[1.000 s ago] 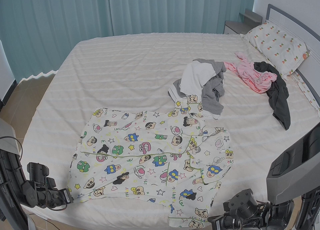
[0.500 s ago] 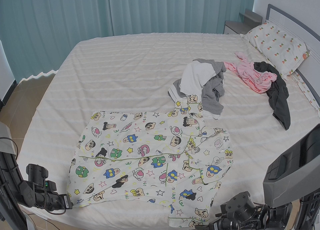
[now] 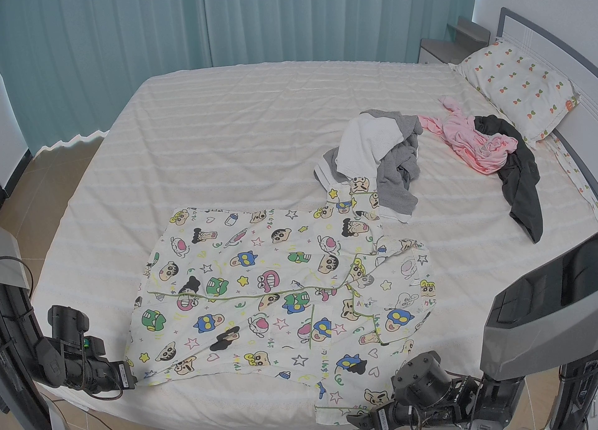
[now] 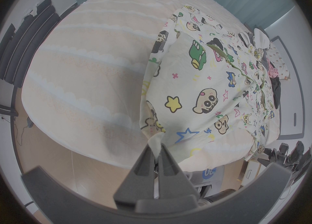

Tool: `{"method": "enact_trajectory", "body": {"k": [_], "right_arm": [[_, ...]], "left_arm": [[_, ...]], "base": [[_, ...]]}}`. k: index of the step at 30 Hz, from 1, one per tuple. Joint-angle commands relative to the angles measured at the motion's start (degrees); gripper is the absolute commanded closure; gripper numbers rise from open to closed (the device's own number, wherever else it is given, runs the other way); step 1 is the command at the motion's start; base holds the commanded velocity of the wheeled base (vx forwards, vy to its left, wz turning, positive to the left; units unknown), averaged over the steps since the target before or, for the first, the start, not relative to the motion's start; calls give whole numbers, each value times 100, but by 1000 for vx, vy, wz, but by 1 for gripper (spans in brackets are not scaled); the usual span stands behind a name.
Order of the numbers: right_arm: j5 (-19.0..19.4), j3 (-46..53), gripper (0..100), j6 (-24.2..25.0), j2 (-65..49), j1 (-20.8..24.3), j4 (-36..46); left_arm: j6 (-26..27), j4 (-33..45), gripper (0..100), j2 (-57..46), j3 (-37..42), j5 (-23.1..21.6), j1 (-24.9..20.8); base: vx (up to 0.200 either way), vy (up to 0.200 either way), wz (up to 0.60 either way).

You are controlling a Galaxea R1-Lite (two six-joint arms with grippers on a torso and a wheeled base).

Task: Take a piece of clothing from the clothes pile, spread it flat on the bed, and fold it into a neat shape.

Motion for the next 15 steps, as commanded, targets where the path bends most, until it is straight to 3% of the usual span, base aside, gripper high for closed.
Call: {"method": "enact_trajectory", "body": {"k": [1,9,10,15], "right_arm": [[-467,-644,0,7,-79,165,596],[-871,-873,0,25,-53,288,1114],[-942,-917,100,25,-26,288,1167],[-986,-855,100,33,-35,288,1202]], "left_arm": [[-13,-139,100,33,57,-10,93],[-13,-174,100,41,57,-19,93],[-13,-174,100,50,57,-46,93],[-4,-174,100,121,57,-107,111]], "base": [[0,0,0],[0,0,0],[0,0,0],[0,0,0]]}}
